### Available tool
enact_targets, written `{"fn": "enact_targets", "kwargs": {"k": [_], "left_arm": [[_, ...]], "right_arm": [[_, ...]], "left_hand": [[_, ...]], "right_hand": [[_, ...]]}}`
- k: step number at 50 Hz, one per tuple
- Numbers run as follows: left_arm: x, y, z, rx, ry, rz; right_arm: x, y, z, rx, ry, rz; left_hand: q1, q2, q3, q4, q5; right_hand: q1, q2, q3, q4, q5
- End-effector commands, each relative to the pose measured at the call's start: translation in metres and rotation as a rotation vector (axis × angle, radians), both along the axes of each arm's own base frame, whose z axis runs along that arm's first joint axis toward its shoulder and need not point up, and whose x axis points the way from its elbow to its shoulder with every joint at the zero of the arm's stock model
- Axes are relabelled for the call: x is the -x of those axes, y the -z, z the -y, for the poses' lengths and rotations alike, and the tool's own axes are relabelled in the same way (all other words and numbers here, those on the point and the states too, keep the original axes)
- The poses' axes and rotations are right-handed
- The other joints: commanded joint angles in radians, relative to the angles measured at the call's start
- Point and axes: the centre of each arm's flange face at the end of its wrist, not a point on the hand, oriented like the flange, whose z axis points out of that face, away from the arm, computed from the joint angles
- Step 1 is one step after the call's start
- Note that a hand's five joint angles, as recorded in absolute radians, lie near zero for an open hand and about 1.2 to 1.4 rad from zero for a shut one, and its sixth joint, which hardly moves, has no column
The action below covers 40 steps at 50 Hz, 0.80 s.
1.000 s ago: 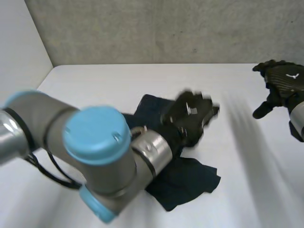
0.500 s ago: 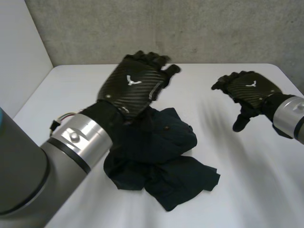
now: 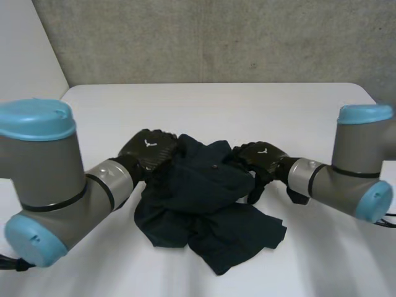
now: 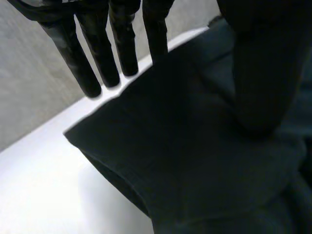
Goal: Fold the shorts.
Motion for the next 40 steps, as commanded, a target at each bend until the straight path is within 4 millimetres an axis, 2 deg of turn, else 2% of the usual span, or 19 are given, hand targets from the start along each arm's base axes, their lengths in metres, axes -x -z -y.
{"fn": "enact_targets", "kwargs": {"k": [1,2,3,6,9,10,11,13,14,15,17,18,22,24,26,32,33,34,40], "left_arm": [[0.008,0.019,0.008,-0.013,0.019,0.055],[0.008,0.019,0.009,-0.011,0.015,0.058],[0.008,0.016,0.01,0.001,0.005,0.058],[0.008,0.009,0.011,0.024,-0.015,0.056],[0.006,-0.021,0.013,0.107,-0.041,0.021],[0.005,-0.031,0.013,0.133,-0.046,0.008],[0.004,-0.05,0.011,0.183,-0.05,-0.017],[0.002,-0.07,0.009,0.236,-0.053,-0.046],[0.001,-0.08,0.007,0.264,-0.054,-0.059],[-0.002,-0.101,0.004,0.321,-0.056,-0.085],[-0.006,-0.119,0.0,0.371,-0.062,-0.105],[-0.009,-0.134,-0.004,0.417,-0.064,-0.118],[-0.014,-0.155,-0.011,0.483,-0.066,-0.132],[-0.015,-0.155,-0.013,0.483,-0.067,-0.13],[-0.016,-0.15,-0.015,0.458,-0.063,-0.118],[-0.017,-0.114,-0.017,0.329,-0.052,-0.041],[-0.017,-0.107,-0.017,0.307,-0.049,-0.026],[-0.014,-0.089,-0.011,0.255,-0.048,0.007],[-0.007,-0.039,0.004,0.128,-0.039,0.099]], "right_arm": [[-0.016,0.006,0.009,0.051,0.011,0.102],[-0.017,0.006,0.01,0.051,0.013,0.116],[-0.018,0.003,0.013,0.054,0.022,0.147],[-0.018,-0.006,0.016,0.064,0.035,0.179],[-0.017,-0.027,0.017,0.106,0.041,0.198],[-0.015,-0.051,0.016,0.165,0.044,0.215],[-0.014,-0.067,0.014,0.201,0.042,0.226],[-0.011,-0.092,0.01,0.263,0.046,0.238],[-0.006,-0.12,0.005,0.33,0.056,0.246],[-0.002,-0.133,0.002,0.363,0.065,0.246],[0.005,-0.156,-0.005,0.414,0.082,0.24],[0.014,-0.177,-0.011,0.464,0.102,0.224],[0.032,-0.219,-0.035,0.571,0.127,0.166],[0.035,-0.228,-0.046,0.596,0.122,0.133],[0.038,-0.229,-0.058,0.592,0.119,0.063],[0.036,-0.207,-0.085,0.496,0.102,-0.156],[0.033,-0.198,-0.092,0.48,0.089,-0.221],[0.032,-0.193,-0.093,0.473,0.087,-0.255],[0.03,-0.154,-0.081,0.429,0.104,-0.452]], "left_hand": [[0.633,0.646,0.646,0.652,0.652],[0.727,0.74,0.74,0.746,0.746],[0.839,0.852,0.851,0.858,0.857],[0.883,0.896,0.896,0.903,0.902],[0.883,0.896,0.896,0.903,0.902],[0.883,0.896,0.896,0.903,0.902],[0.883,0.896,0.896,0.903,0.902],[0.883,0.896,0.896,0.903,0.902],[0.883,0.896,0.896,0.903,0.902],[0.883,0.896,0.896,0.903,0.902],[0.883,0.896,0.896,0.903,0.902],[0.883,0.896,0.896,0.903,0.902],[0.883,0.896,0.896,0.903,0.902],[0.883,0.896,0.896,0.903,0.902],[0.883,0.896,0.896,0.903,0.902],[0.883,0.896,0.896,0.903,0.902],[0.883,0.896,0.896,0.903,0.902],[0.883,0.896,0.896,0.903,0.902],[0.883,0.896,0.896,0.903,0.902]], "right_hand": [[0.529,0.479,0.479,0.486,0.486],[0.722,0.672,0.672,0.68,0.679],[1.107,1.057,1.057,1.064,1.063],[1.111,1.061,1.06,1.068,1.067],[1.111,1.061,1.06,1.068,1.067],[1.111,1.061,1.06,1.068,1.067],[1.111,1.061,1.06,1.068,1.067],[1.111,1.061,1.06,1.068,1.067],[1.111,1.061,1.06,1.068,1.067],[1.111,1.061,1.06,1.068,1.067],[1.111,1.061,1.06,1.068,1.067],[1.111,1.061,1.06,1.068,1.067],[1.111,1.061,1.06,1.068,1.067],[1.111,1.061,1.06,1.068,1.067],[1.111,1.061,1.06,1.068,1.067],[1.111,1.061,1.06,1.068,1.067],[1.111,1.061,1.06,1.068,1.067],[1.111,1.061,1.06,1.068,1.067],[1.111,1.061,1.06,1.068,1.067]]}}
